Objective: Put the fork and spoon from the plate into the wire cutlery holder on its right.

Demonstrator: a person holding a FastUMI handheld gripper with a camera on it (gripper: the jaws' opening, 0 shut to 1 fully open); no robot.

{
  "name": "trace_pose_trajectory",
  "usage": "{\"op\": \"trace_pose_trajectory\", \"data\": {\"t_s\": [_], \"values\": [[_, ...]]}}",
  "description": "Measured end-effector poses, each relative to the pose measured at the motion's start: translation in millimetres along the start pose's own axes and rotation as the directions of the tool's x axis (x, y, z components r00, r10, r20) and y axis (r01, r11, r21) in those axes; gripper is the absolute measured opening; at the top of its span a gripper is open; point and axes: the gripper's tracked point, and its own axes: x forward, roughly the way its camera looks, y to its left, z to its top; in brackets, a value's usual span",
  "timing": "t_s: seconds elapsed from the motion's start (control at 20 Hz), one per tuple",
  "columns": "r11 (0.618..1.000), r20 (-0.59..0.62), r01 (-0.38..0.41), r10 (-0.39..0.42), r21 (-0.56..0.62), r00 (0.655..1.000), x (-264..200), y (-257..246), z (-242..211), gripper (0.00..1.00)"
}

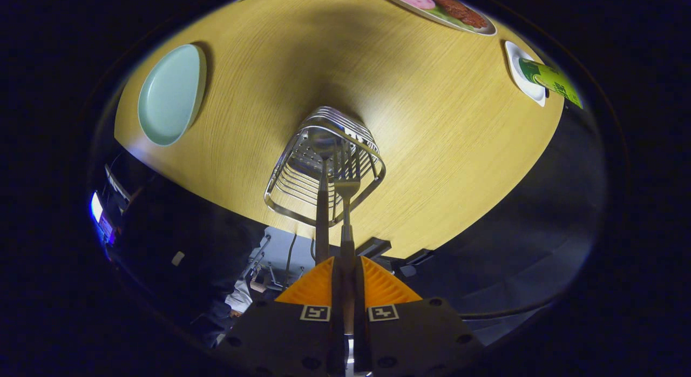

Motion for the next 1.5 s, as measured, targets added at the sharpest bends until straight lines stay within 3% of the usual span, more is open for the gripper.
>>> {"op": "trace_pose_trajectory", "data": {"t_s": [0.45,0.6,0.85,0.95,1.0,1.15,1.2,1.3,1.5], "values": [[0.999,0.048,-0.045,0.045,-0.009,0.998,9,13,7,0.16],[0.997,0.095,-0.071,0.072,-0.015,0.993,8,17,11,0.32],[0.995,0.208,-0.099,0.099,-0.009,0.973,-3,18,15,0.4],[0.993,0.293,-0.119,0.115,-0.003,0.949,-7,22,16,0.51],[0.99,0.356,-0.138,0.128,0.003,0.926,-12,24,18,0.66],[0.977,0.558,-0.209,0.149,0.045,0.816,-31,28,19,0.8],[0.97,0.617,-0.232,0.144,0.065,0.773,-37,28,18,0.9],[0.963,0.713,-0.251,0.111,0.094,0.693,-51,26,11,0.99],[0.951,0.861,-0.266,-0.002,0.16,0.509,-85,19,-3,1.0]]}}
